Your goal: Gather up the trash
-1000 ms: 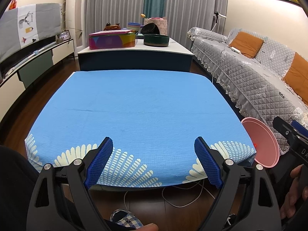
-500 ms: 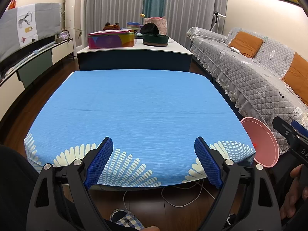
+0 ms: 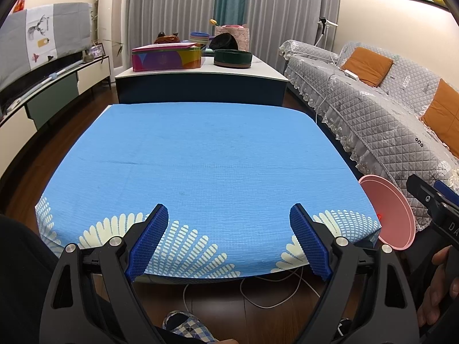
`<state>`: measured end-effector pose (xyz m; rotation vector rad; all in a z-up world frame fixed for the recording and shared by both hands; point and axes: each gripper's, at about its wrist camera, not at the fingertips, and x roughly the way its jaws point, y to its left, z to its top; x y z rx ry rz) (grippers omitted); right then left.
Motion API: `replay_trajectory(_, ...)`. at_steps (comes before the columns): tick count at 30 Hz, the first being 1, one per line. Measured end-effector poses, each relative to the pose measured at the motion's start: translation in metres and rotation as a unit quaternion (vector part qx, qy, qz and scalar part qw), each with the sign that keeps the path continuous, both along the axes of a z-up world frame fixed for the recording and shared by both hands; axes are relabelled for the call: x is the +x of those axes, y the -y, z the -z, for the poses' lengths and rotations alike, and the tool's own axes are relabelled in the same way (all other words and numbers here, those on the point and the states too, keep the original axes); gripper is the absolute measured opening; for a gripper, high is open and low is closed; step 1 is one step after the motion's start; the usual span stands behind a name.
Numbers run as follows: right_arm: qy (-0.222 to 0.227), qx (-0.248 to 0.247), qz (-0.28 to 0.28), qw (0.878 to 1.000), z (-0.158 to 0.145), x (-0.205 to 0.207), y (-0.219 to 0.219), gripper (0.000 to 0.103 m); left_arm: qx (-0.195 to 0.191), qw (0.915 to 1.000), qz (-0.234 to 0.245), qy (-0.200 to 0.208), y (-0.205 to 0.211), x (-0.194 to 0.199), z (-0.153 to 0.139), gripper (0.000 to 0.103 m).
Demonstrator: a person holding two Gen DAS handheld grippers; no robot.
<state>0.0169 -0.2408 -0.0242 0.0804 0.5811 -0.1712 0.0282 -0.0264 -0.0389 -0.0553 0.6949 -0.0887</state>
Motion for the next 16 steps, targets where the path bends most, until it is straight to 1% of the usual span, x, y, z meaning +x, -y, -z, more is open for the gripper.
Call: replay_trajectory(16, -0.001, 0.0, -0.001, 1.0, 0.0001, 0.0003, -0.0002, 0.098, -0.001, 0.9999, -0.011, -0.012, 0.0019, 0.0019, 0.0018, 0.084)
